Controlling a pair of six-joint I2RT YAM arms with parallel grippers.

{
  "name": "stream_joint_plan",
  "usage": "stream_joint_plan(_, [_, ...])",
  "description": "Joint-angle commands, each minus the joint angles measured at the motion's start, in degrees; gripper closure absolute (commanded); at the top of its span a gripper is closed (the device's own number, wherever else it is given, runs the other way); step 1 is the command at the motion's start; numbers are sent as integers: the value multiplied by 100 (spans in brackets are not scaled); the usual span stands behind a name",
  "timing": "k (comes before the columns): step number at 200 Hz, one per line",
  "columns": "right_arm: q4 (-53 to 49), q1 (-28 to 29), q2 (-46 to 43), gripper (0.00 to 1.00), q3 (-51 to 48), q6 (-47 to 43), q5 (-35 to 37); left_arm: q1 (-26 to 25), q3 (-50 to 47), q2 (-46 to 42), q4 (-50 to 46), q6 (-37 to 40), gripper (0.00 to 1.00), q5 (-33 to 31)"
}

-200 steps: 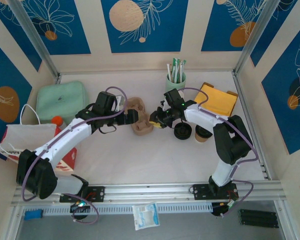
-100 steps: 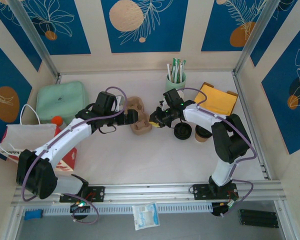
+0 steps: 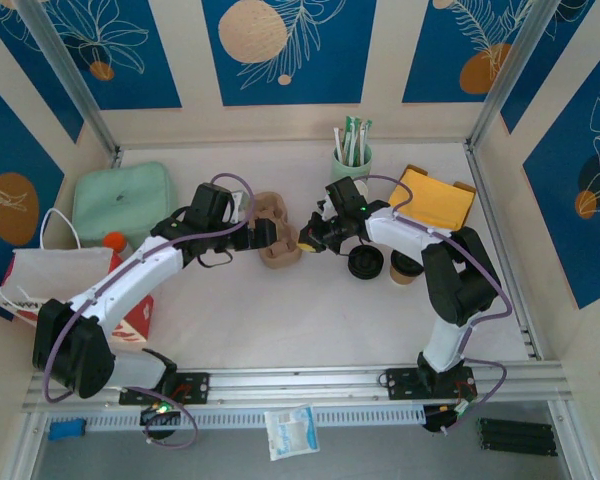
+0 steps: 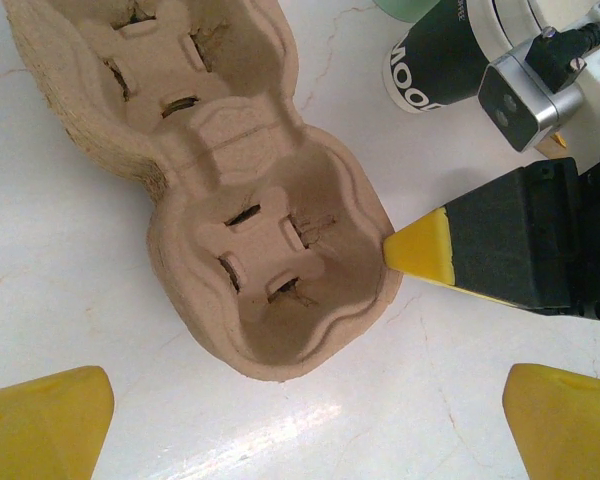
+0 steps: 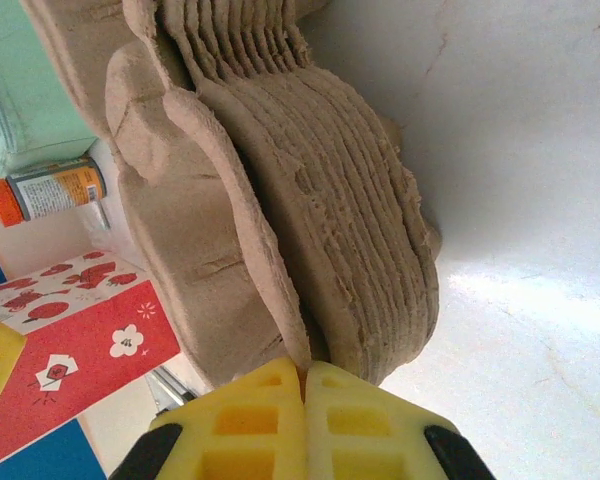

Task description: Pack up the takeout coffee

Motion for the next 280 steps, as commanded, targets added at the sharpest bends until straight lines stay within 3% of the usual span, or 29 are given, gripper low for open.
stream_joint_plan(1, [97, -29, 40, 100, 83, 64, -255, 41, -74, -119, -80, 24, 0, -1])
stream_joint_plan(98, [746, -273, -247, 100, 158, 562, -1052, 256, 0, 42, 244, -275, 1, -72])
stream_joint_plan(213, [1671, -468, -534, 100, -263, 1194, -1603, 955, -9, 899, 1522, -1362, 0, 789])
stream_joint_plan(280, [1931, -464, -744, 100, -744, 1271, -1604, 1093, 70, 1181, 1832, -1588, 17, 973])
